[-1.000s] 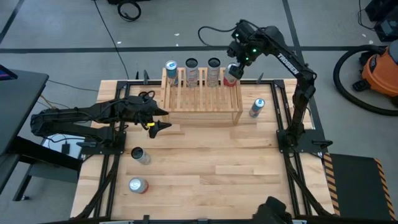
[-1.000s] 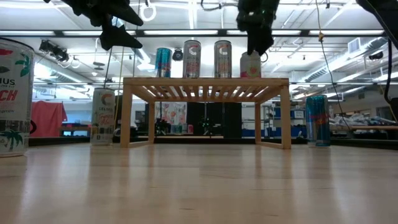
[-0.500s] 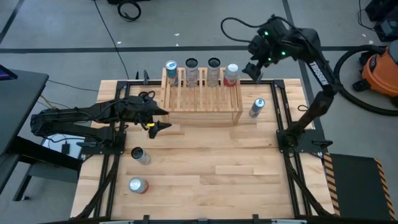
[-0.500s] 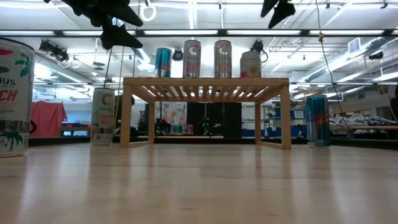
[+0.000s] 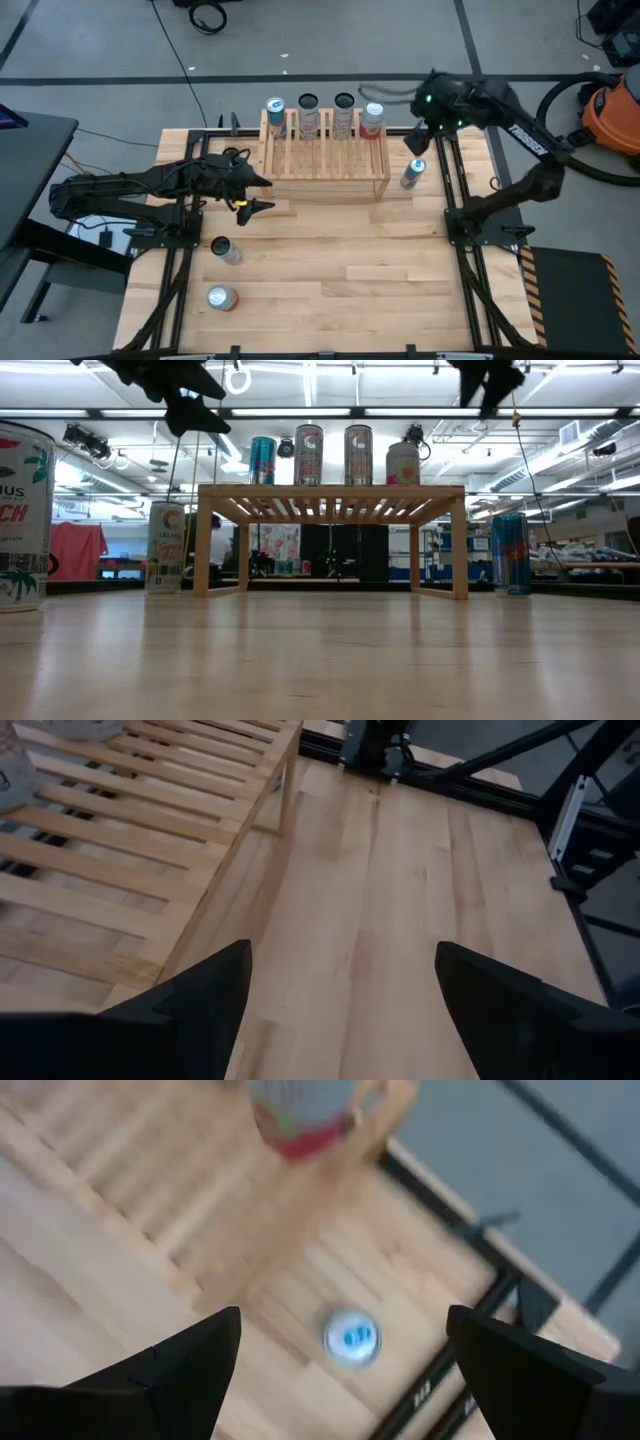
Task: Place canned beverage on shelf
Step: Put the blue soda can on the shelf aligned with the other blue soda can
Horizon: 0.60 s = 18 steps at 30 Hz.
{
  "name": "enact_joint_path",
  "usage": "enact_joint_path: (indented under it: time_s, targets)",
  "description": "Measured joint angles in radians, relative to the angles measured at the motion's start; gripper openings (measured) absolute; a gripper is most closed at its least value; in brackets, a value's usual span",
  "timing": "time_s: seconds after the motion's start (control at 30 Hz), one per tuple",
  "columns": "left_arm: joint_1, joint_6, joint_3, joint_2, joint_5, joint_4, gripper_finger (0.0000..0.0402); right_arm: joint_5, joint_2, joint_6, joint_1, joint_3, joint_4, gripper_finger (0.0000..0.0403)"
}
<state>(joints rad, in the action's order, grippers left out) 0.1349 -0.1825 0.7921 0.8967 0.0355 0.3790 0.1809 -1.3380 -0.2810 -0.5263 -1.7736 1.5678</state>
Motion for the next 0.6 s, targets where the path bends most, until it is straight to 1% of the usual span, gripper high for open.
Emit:
enact_joint_path:
  time_s: [0.2, 0.43, 0.5, 0.6]
  targets:
    - [0.000, 0.012, 0.000, 0.000, 0.001, 0.000, 0.0318, 0.084, 0.092, -0.096, 0.046, 0.252, -0.073, 0.0364]
    - [0.000, 0.011, 0.000, 0.000, 0.001, 0.000, 0.0318, 0.100, 0.227, -0.206, 0.116, 0.534, -0.306, 0.0364]
    - [0.000, 0.011, 0.000, 0.000, 0.001, 0.000, 0.0318, 0.145, 0.261, -0.266, 0.146, 0.606, -0.353, 0.0364]
    - [0.000, 0.011, 0.000, 0.000, 0.001, 0.000, 0.0318, 0.249, 0.305, -0.349, 0.200, 0.706, -0.396, 0.0364]
